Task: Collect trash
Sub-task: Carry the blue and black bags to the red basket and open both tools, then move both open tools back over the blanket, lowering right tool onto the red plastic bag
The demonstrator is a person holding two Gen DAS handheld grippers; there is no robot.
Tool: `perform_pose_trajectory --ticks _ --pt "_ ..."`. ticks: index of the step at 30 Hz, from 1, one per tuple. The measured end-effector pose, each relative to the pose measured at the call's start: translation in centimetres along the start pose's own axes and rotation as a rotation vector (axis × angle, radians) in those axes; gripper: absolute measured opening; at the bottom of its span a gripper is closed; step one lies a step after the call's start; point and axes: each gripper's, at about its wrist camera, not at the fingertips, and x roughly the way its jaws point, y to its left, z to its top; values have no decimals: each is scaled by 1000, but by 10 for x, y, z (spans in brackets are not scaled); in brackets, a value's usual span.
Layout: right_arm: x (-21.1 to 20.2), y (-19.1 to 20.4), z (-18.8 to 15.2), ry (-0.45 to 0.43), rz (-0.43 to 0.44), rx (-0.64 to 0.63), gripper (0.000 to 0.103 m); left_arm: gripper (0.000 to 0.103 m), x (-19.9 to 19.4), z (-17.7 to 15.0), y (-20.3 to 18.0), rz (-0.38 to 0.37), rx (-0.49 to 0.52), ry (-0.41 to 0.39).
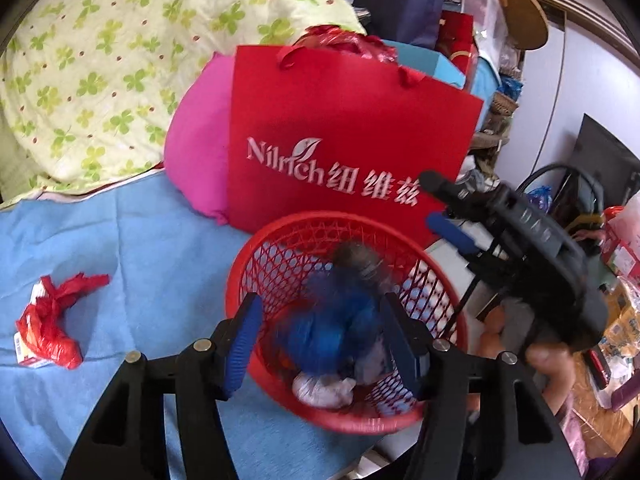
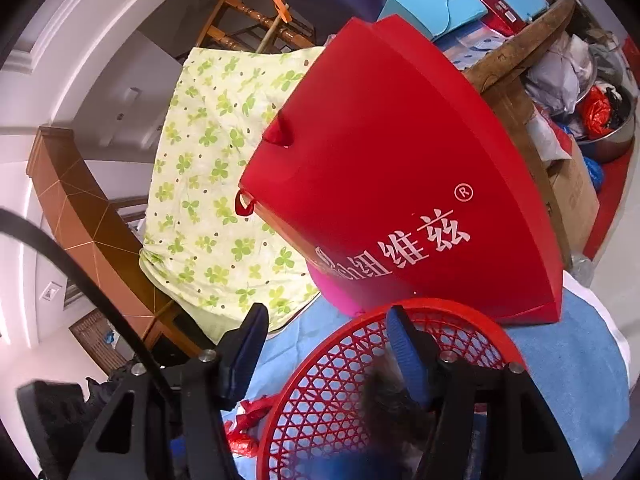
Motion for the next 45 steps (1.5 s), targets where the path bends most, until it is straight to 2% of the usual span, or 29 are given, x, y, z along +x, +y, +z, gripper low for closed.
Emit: perform_pose_trajectory --ticks 5,9,12,17,20,23,27,38,42,45 --pt "2 7 -3 1 7 -14 65 62 -19 -23 24 74 -15 0" --pt "4 27 -10 -12 24 -90 65 62 -38 -49 60 143 -73 22" --pt "4 49 -19 -30 77 -164 65 62 -59 -70 92 210 -129 25" --pt "2 95 -43 -59 215 -310 65 62 -97 -109 149 350 -225 28" --pt "8 124 -64 -34 295 -401 65 62 -119 -131 184 418 -306 28" --pt "24 148 -90 36 321 -479 65 62 -131 -147 211 461 -384 24" --pt "57 170 -120 171 313 -509 65 62 -140 -161 233 488 -439 12" --pt "177 180 -199 627 239 -411 65 62 -130 -174 273 488 -479 20" --pt "215 189 -232 709 223 -445 66 62 -123 -168 298 502 -485 16" --pt "238 198 -255 738 206 -518 66 62 -111 -162 323 531 -491 17"
